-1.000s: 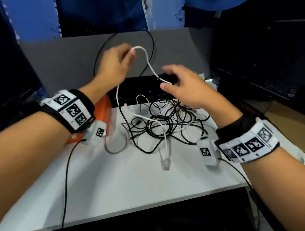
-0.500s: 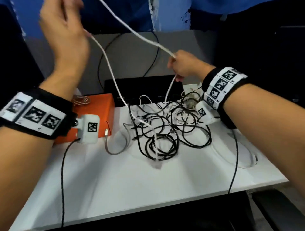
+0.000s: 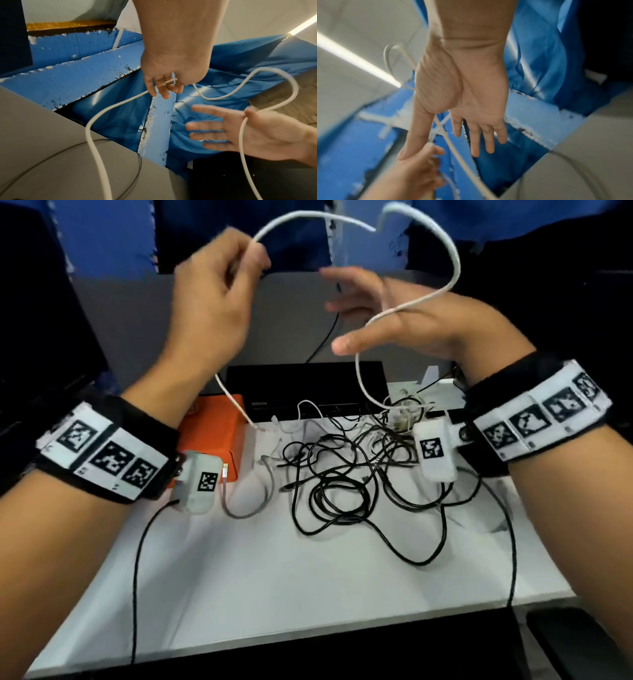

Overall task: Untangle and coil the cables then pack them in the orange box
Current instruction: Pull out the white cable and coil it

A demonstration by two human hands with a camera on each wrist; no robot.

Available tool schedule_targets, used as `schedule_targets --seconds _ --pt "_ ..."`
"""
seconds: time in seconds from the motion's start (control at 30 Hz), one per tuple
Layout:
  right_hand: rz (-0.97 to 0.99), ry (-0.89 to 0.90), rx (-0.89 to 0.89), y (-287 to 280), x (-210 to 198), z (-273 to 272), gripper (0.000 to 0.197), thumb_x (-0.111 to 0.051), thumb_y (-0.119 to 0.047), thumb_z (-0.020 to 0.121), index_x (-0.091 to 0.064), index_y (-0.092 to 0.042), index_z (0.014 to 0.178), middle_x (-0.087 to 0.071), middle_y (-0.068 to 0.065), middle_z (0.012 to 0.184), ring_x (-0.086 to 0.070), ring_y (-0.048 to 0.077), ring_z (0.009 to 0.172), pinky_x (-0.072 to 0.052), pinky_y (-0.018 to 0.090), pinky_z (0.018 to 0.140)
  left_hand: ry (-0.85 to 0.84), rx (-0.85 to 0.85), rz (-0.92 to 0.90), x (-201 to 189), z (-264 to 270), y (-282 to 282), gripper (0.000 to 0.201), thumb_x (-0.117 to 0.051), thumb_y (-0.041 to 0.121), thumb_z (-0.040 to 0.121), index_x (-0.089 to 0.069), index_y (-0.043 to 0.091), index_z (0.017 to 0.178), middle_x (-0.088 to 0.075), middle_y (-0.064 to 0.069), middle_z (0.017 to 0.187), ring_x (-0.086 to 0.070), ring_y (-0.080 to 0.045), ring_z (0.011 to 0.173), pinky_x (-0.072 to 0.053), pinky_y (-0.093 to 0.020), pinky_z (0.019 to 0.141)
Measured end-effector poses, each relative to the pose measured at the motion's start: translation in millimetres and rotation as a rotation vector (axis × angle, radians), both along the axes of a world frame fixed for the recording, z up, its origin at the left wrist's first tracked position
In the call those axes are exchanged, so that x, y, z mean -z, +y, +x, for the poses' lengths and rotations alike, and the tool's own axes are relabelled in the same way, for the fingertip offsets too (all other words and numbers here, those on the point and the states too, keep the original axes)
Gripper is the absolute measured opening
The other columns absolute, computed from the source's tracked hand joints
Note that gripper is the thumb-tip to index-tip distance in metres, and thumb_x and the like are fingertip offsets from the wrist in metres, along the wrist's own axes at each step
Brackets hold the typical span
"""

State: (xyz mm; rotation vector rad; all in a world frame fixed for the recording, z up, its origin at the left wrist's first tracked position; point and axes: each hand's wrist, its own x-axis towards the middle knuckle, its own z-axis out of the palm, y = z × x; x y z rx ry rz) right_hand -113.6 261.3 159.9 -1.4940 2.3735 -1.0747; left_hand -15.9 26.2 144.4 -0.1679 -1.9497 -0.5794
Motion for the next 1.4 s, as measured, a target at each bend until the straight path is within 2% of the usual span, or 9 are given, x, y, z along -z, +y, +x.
schedule_targets --seconds 0.13,0.33,0.47,0.6,0.7,0.8,1.13,1.3,1.4 --pt "-0.149 -0.16 -0.123 7.0 13.1 19.3 0.079 -0.076 -0.034 0.085 -0.037 -0.036 0.153 -0.066 -0.002 0.137 -0.059 0.003 0.129 -0.048 0.025 0.108 -0.115 -0.025 0.038 -4.7 -5.4 4.0 0.032 -0.045 0.044 0.105 -0.068 0.021 0.099 -0.062 -0.008 0.071 -0.062 -0.022 0.063 -0.049 -0.035 0.062" --pt "0.347 0.147 0.483 46.0 38.8 -54.5 0.09 -0.084 -0.041 0.082 -0.04 -0.02 0.157 -0.064 0.006 0.137 -0.061 0.026 0.126 -0.046 0.041 0.11 -0.2 -0.222 0.089 -9.2 -5.0 -16.3 0.025 -0.051 0.041 0.097 -0.071 0.028 0.088 -0.061 0.009 0.07 -0.057 -0.008 0.07 -0.042 -0.03 0.062" --pt "-0.022 0.287 0.591 54.4 22.4 -42.4 0.084 -0.072 -0.023 0.095 -0.024 -0.021 0.163 -0.041 0.007 0.162 -0.043 0.024 0.145 -0.029 0.027 0.118 -0.307 -0.275 0.023 -1.0 -9.8 -11.5 0.032 -0.052 0.043 0.095 -0.074 0.02 0.094 -0.055 0.01 0.063 -0.05 -0.008 0.068 -0.031 -0.029 0.061" --pt "-0.145 0.493 0.317 4.7 16.5 2.6 0.075 -0.054 -0.036 0.102 -0.016 -0.023 0.165 -0.027 0.003 0.169 -0.023 0.019 0.157 -0.017 0.043 0.129 -0.287 -0.036 -0.076 4.3 -11.3 28.1 0.032 -0.054 0.046 0.097 -0.073 0.021 0.095 -0.055 0.004 0.062 -0.044 -0.004 0.058 -0.035 -0.03 0.059" --pt "-0.174 0.531 0.225 -18.5 17.7 17.9 0.037 -0.052 -0.032 0.106 -0.06 -0.018 0.139 -0.069 0.001 0.127 -0.06 0.011 0.116 -0.044 0.029 0.101 -0.207 -0.006 -0.12 5.6 -6.6 44.0 0.032 -0.055 0.047 0.096 -0.071 0.019 0.09 -0.06 0.003 0.069 -0.055 -0.014 0.067 -0.041 -0.035 0.065" --pt "-0.34 0.489 0.294 -7.9 18.2 12.4 0.019 -0.056 -0.028 0.103 -0.073 -0.02 0.102 -0.061 -0.003 0.072 -0.048 0.003 0.064 -0.04 0.03 0.065 -0.27 -0.055 -0.131 13.5 0.0 31.2 0.032 -0.06 0.044 0.097 -0.068 0.015 0.086 -0.051 0.003 0.06 -0.044 -0.011 0.058 -0.036 -0.034 0.06" --pt "-0.137 0.314 0.575 85.0 64.5 -32.0 0.012 -0.059 -0.021 0.101 -0.068 -0.029 0.105 -0.07 0.006 0.098 -0.065 0.032 0.094 -0.047 0.036 0.078 -0.468 0.229 0.431 86.4 57.0 -34.2 0.033 -0.055 0.042 0.101 -0.074 0.022 0.082 -0.055 0.006 0.061 -0.047 -0.023 0.064 -0.037 -0.032 0.065" --pt "0.24 0.023 0.162 66.6 68.2 25.7 0.089 -0.075 -0.06 0.079 -0.027 -0.057 0.153 -0.046 -0.024 0.149 -0.046 0.003 0.134 -0.037 0.023 0.107 -0.407 0.466 0.713 87.5 70.5 6.5 0.038 -0.047 0.046 0.099 -0.066 0.022 0.077 -0.038 0.002 0.055 -0.044 -0.021 0.048 -0.052 -0.041 0.067" --pt "-0.036 0.14 0.05 34.3 62.5 73.5 0.076 -0.056 -0.071 0.089 -0.023 -0.055 0.156 -0.045 -0.026 0.152 -0.044 -0.006 0.136 -0.027 0.037 0.124 -0.359 0.523 0.652 85.0 73.3 35.7 0.037 -0.047 0.043 0.102 -0.064 0.018 0.08 -0.032 -0.001 0.056 -0.035 -0.021 0.048 -0.048 -0.032 0.055"
